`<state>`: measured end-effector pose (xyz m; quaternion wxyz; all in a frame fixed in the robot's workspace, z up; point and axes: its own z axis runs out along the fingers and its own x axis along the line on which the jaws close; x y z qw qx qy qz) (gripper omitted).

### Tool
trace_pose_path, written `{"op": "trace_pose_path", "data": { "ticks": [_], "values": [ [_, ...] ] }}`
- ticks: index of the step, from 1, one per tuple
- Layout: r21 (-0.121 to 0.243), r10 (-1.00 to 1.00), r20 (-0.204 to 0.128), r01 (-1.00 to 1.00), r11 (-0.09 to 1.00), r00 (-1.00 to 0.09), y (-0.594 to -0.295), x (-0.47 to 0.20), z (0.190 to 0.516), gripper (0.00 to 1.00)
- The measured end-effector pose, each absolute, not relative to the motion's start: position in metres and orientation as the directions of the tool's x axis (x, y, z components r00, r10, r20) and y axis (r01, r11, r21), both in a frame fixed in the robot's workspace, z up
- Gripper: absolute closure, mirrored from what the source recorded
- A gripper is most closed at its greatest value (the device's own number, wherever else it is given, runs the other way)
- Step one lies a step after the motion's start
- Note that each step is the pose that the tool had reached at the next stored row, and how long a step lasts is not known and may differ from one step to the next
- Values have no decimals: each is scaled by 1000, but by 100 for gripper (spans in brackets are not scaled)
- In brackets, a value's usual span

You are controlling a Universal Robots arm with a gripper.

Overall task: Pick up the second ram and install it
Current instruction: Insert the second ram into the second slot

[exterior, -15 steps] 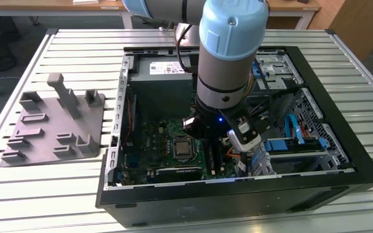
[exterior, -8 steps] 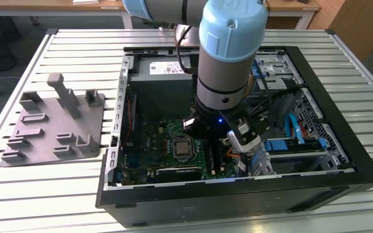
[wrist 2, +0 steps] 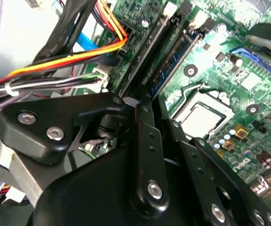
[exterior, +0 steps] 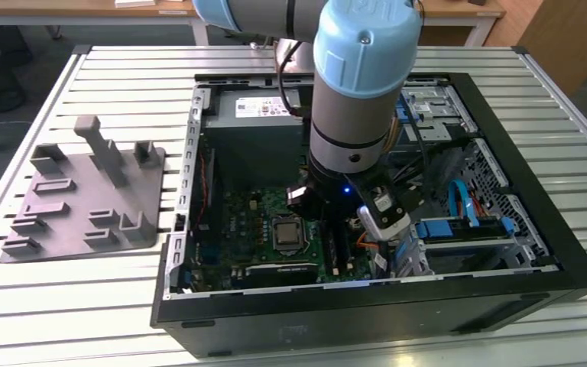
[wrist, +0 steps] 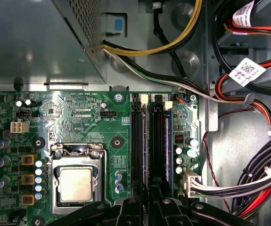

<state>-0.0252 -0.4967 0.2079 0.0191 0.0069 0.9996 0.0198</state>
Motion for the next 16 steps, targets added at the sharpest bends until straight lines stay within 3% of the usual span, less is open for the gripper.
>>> {"op": "trace_pose_path", "data": {
  "ticks": [1, 12, 14, 16],
  "values": [
    [40, 15, -38, 13, 999, -999, -497, -25, 208, 79],
    [39, 15, -38, 13, 999, -999, -495, -25, 246, 79],
    [38, 14, -38, 13, 999, -999, -494, -25, 254, 80],
    [38, 14, -38, 13, 999, -999, -494, -25, 262, 90]
  ]
}}
